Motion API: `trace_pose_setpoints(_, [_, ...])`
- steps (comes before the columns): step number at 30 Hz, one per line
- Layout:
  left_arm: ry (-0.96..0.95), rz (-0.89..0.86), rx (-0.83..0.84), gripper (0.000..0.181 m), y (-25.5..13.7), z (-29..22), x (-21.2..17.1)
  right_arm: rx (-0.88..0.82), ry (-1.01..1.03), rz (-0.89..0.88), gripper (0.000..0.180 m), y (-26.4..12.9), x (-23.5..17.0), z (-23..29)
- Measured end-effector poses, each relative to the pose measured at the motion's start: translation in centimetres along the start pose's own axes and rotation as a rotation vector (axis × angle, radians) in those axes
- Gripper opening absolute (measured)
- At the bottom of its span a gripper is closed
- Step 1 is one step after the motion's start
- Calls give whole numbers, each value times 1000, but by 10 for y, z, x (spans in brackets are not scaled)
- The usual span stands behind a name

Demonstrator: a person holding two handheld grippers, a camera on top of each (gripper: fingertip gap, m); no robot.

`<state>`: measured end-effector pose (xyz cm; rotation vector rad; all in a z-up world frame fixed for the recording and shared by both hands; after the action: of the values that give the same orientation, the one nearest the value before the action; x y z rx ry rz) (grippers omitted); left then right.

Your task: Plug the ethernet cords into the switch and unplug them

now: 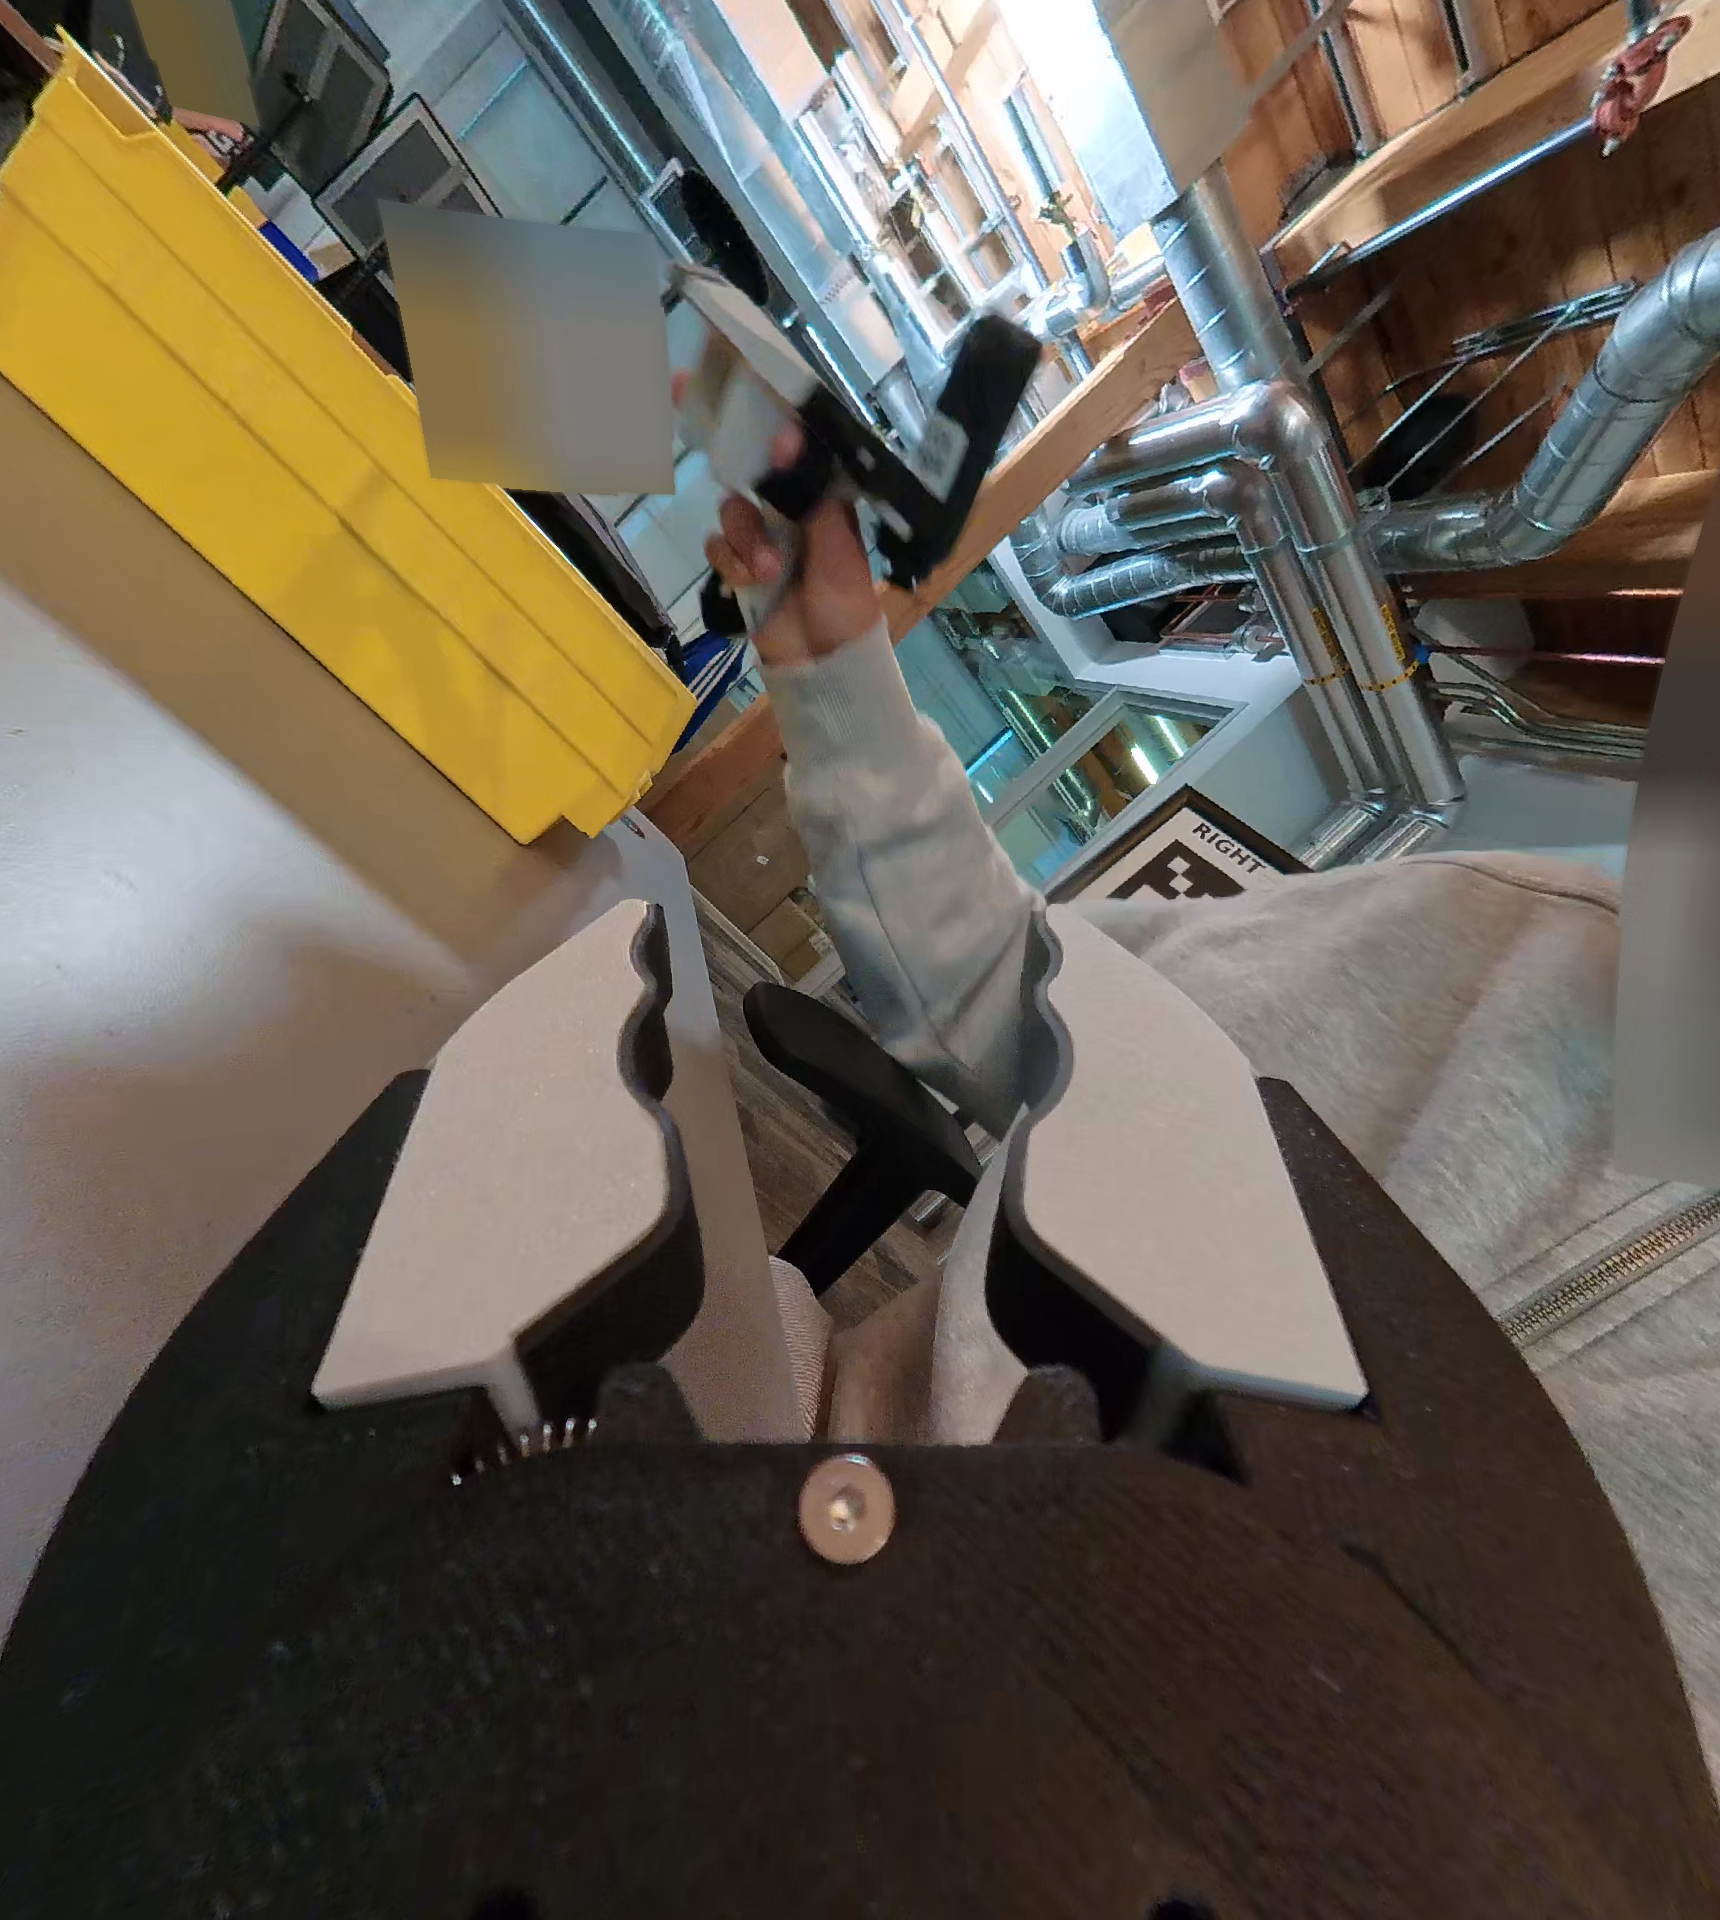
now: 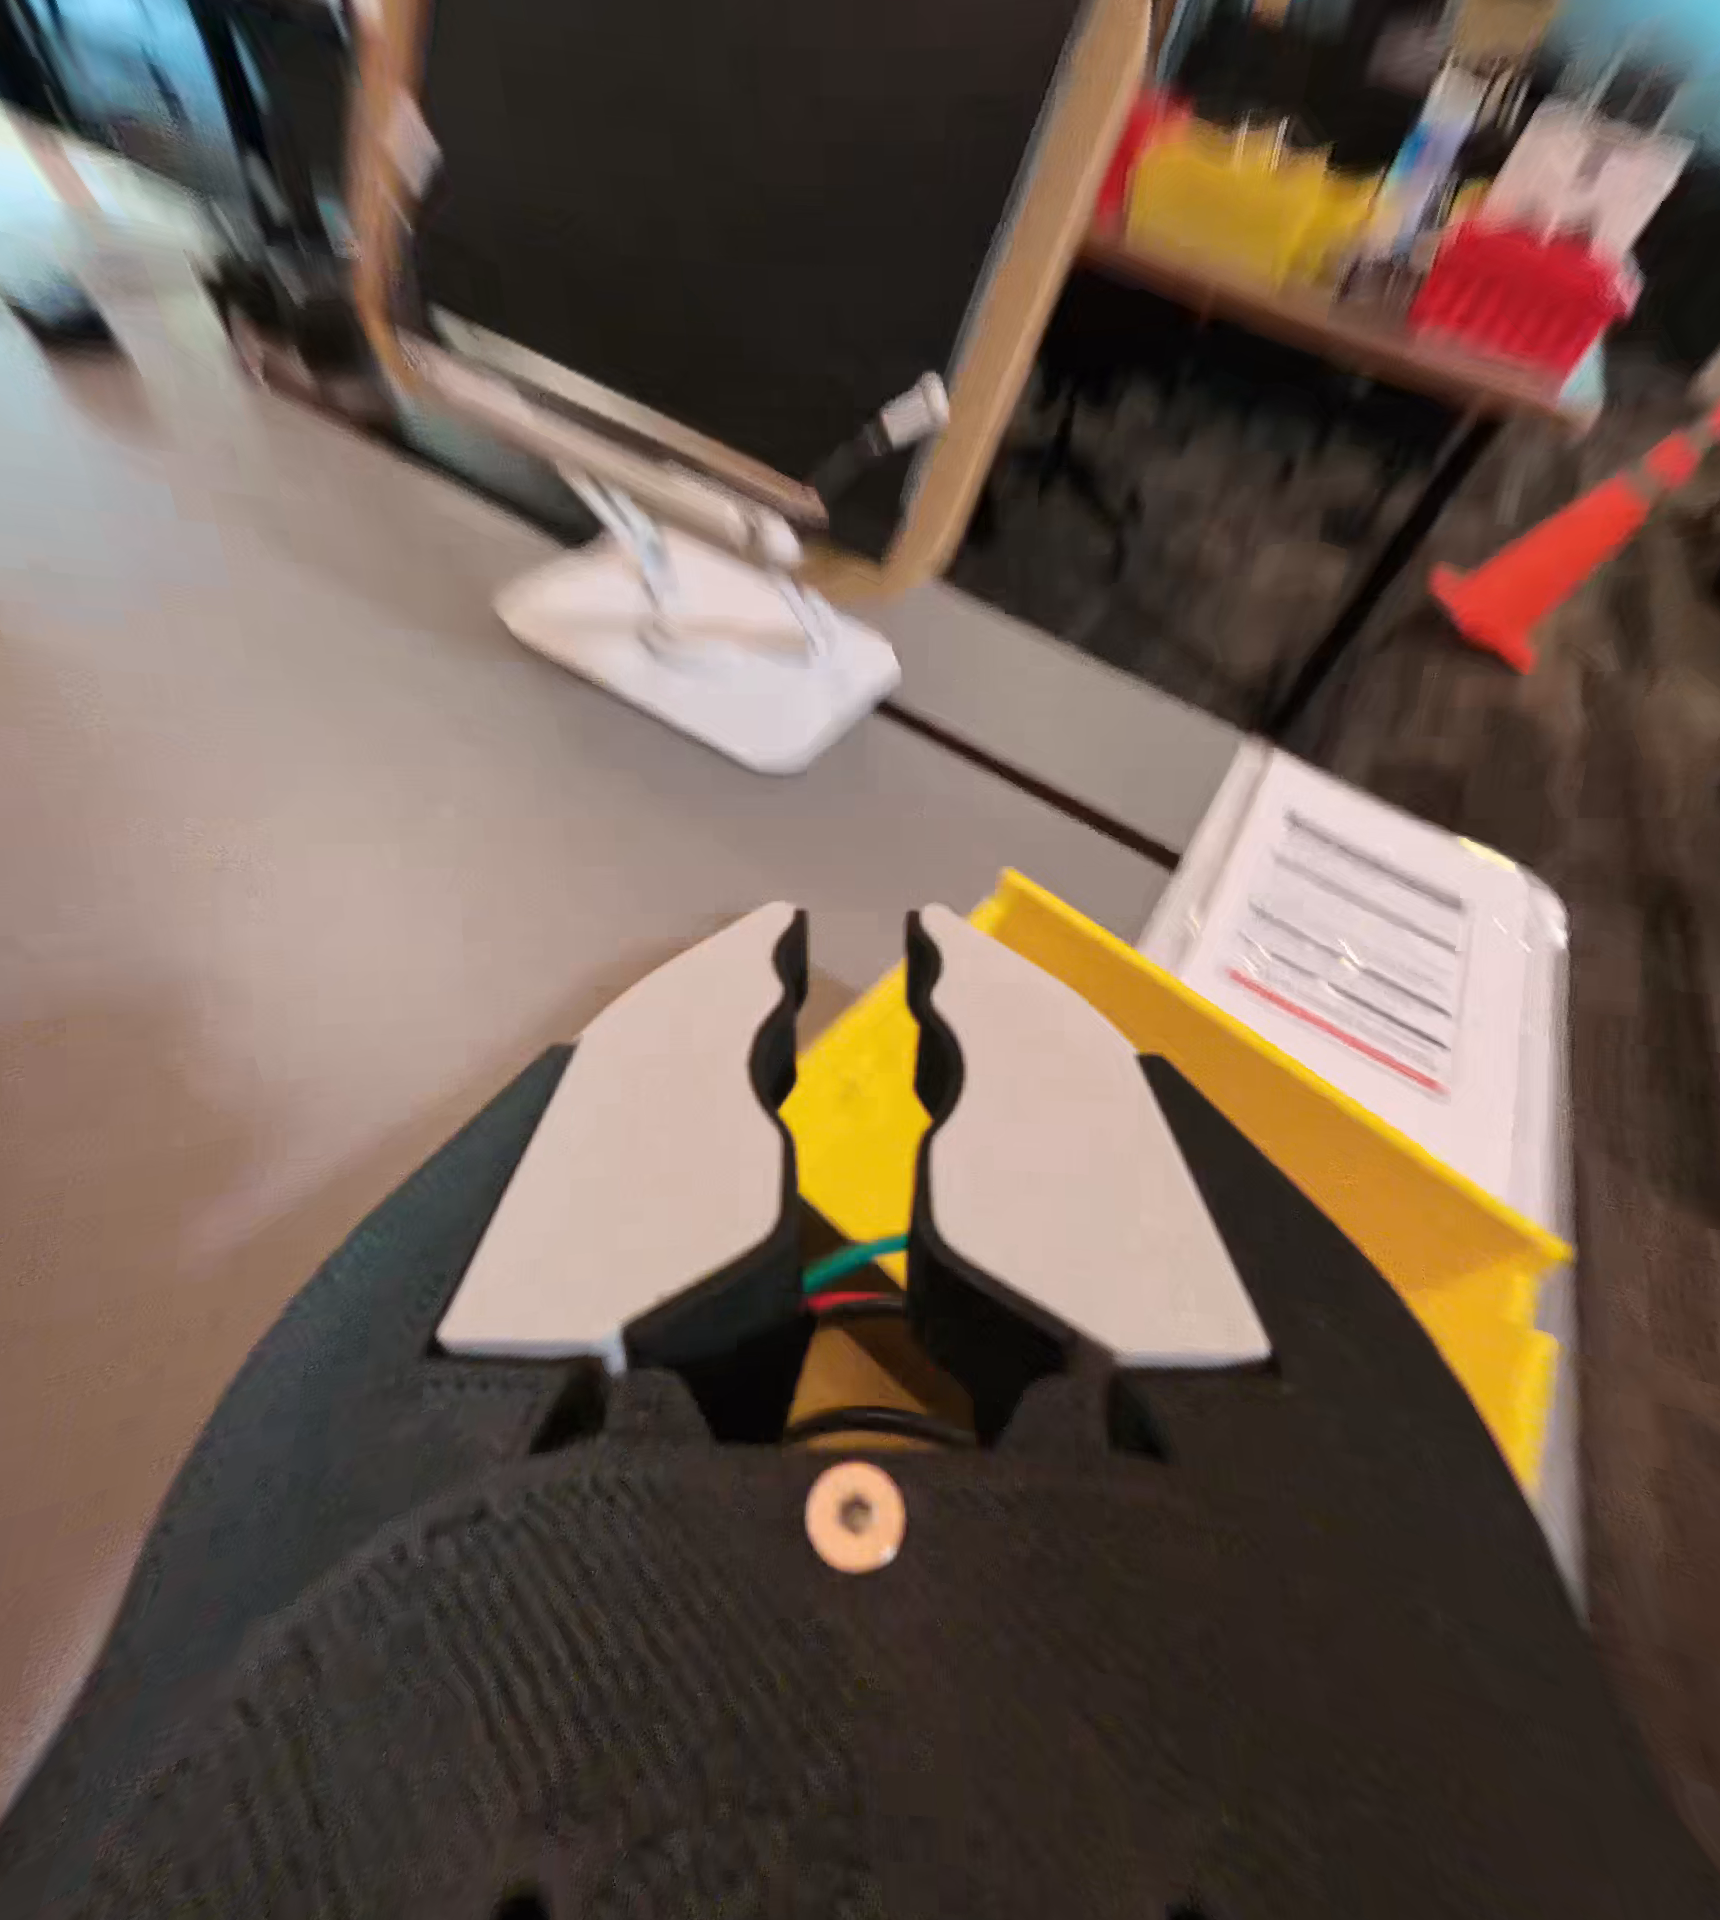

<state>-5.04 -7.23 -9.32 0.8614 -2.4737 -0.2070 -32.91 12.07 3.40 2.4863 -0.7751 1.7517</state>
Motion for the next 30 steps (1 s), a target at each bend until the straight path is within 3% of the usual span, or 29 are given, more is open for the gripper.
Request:
trace_pose_setpoints(1, [0,-2,1,65,0,0,0,-4,31,-102,12,-16,6,17])
trace_pose_setpoints(3, [0,-3,1,65,0,0,0,-40,91,-207,10,-42,6,42])
trace_pose_setpoints(6, [1,-3,2,65,0,0,0,-154,165,-229,16,-66,-15,63])
trace_pose_setpoints(10, [3,-15,5,67,-1,0,1,-329,225,-249,7,-89,-49,82])
trace_pose_setpoints(14, [6,-25,17,68,-1,1,2,-218,-26,-56,9,-66,-42,128])
trace_pose_setpoints(19, [19,-52,45,70,-3,2,4,-139,-232,-20,7,-36,-33,185])
trace_pose_setpoints(23, [48,-115,75,70,-8,1,8,-227,-221,52,11,-39,-51,170])
trace_pose_setpoints(27, [127,-216,108,65,-12,-7,8,-368,33,139,11,-61,-87,131])
trace_pose_setpoints(30, [130,-292,42,62,-11,-26,9,-549,146,156,18,-92,-104,101])
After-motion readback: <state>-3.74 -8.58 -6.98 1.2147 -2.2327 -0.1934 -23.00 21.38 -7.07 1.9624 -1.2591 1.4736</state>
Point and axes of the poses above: each gripper's, where its closed fingertips meet, y out along the fingers, x out of its top, z = x × y across the jaws, the point moved 4 cm from there along -y, back along the fingers, and after that the axes turned 14 degrees about -y, right-handed, at the moved point
